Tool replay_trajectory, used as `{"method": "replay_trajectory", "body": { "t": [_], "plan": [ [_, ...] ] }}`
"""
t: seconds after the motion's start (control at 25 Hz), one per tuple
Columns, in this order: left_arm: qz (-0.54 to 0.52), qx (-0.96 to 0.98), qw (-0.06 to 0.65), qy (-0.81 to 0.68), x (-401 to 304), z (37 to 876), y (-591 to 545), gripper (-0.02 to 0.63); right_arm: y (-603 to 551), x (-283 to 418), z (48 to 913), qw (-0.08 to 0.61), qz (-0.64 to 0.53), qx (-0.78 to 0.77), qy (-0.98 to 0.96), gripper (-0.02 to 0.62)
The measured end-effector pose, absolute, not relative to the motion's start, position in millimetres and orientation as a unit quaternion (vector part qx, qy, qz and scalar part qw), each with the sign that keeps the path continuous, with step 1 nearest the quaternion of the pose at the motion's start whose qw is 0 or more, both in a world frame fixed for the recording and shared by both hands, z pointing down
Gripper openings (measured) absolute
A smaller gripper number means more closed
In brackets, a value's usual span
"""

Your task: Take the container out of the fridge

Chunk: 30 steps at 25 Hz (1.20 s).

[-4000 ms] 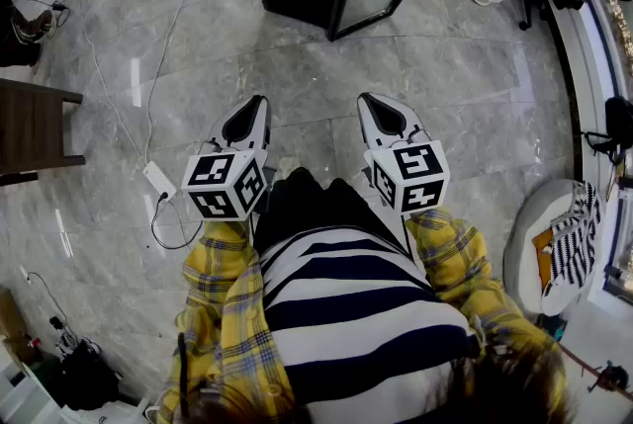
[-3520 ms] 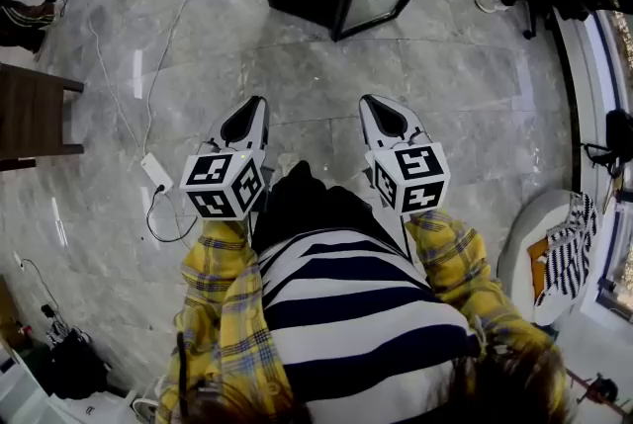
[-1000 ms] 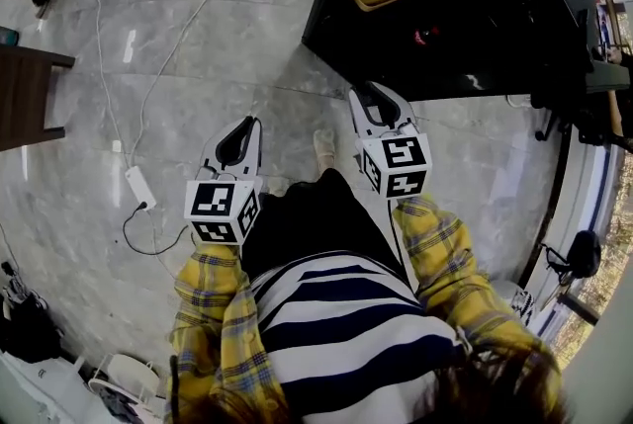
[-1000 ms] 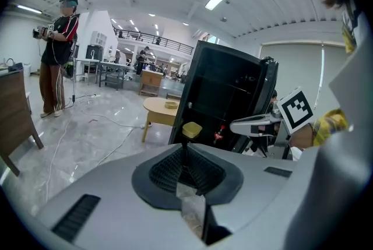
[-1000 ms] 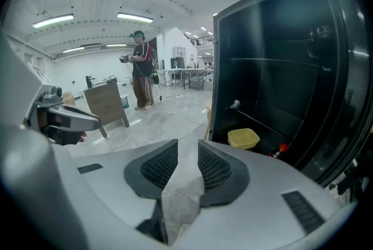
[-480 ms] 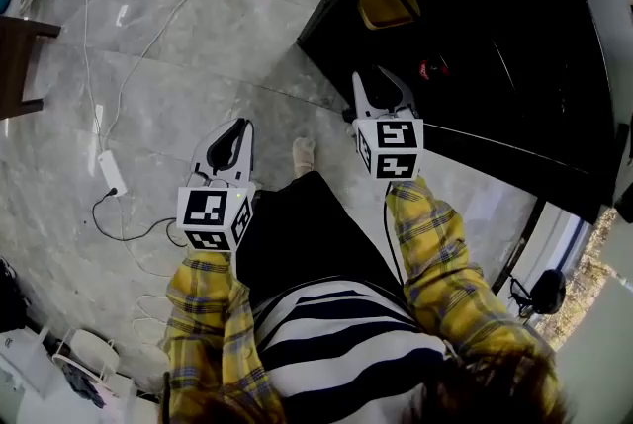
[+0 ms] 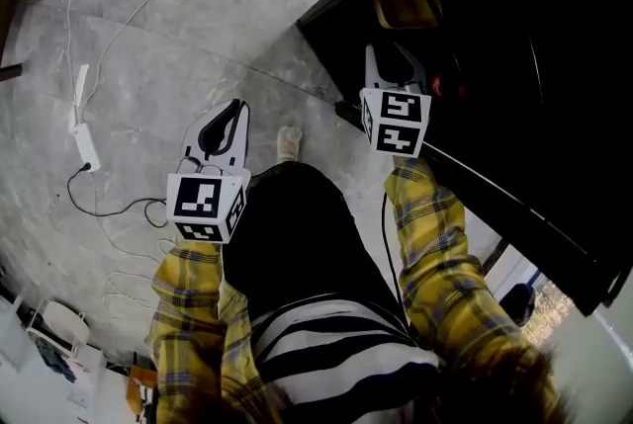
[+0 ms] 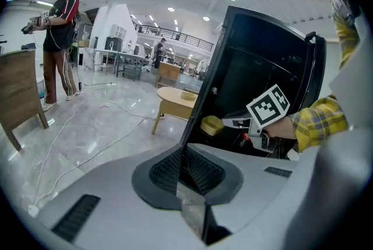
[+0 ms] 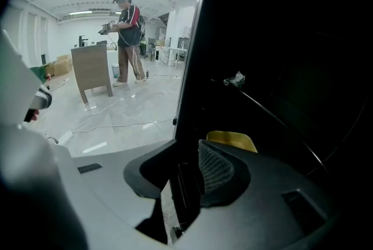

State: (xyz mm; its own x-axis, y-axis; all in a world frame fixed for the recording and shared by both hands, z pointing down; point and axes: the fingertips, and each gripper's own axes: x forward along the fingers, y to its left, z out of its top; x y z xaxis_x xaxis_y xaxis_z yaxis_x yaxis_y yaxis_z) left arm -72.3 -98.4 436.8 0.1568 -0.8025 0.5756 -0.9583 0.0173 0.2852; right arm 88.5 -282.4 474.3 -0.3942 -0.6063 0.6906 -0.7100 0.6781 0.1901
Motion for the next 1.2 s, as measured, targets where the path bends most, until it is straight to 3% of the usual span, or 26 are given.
{"method": "replay_trajectory", "body": {
  "t": [1.2],
  "plan": [
    [0.099,0.674,0.357,-0.639,-68,554,-190,0.037,-376,100,580,0.423,0.043,0.401,-0.811,0.114]
  ]
}}
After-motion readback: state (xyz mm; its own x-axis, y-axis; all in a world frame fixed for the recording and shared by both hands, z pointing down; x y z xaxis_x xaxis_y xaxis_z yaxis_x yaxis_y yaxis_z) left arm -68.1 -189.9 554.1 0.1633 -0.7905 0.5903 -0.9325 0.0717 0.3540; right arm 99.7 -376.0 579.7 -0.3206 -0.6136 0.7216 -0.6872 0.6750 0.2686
